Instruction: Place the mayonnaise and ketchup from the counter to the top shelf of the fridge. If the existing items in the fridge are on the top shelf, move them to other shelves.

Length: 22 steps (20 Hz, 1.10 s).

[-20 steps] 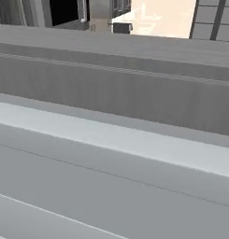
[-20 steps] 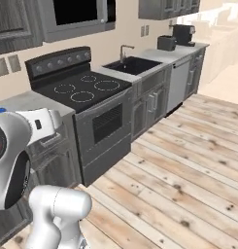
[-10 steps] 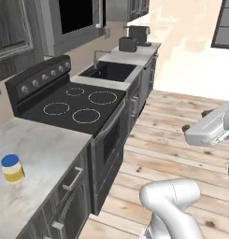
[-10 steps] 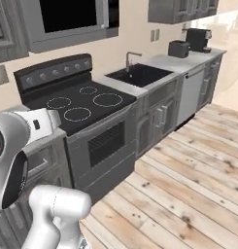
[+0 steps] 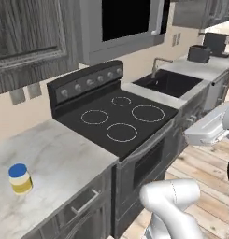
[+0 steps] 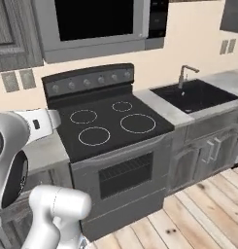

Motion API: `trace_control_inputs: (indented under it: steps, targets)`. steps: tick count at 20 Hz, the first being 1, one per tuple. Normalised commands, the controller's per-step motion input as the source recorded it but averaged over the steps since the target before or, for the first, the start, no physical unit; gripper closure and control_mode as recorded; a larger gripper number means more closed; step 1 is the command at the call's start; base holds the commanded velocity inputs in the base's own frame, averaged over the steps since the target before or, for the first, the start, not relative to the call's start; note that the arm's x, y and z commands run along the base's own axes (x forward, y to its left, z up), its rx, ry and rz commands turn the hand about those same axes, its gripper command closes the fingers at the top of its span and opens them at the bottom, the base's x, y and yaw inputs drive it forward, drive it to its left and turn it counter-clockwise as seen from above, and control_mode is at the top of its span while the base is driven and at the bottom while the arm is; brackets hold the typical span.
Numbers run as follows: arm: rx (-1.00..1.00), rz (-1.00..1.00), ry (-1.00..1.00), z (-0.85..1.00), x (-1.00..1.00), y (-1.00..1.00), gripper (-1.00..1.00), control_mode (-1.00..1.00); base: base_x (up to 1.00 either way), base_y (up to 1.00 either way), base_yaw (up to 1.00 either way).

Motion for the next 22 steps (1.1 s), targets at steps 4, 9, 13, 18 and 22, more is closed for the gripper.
trace_control_inputs:
  steps: [4, 9, 13, 18, 22]
  targets:
    - [0.0, 0.0, 0.0, 0.0, 0.0, 0.0, -1.0, 1.0, 0.77, 0.03, 0.63]
    - [0.0, 0.0, 0.0, 0.0, 0.0, 0.0, -1.0, 1.0, 0.08, 0.11, 0.67]
    - [0.0, 0.0, 0.0, 0.0, 0.0, 0.0, -1.0, 1.0, 0.03, 0.06, 0.57]
    - [0.0, 0.0, 0.0, 0.0, 0.0, 0.0, -1.0, 1.0, 0.13, 0.25, 0.18]
    - [0.0, 0.0, 0.0, 0.0, 0.0, 0.0, -1.0, 1.0, 0.0, 0.8, 0.2]
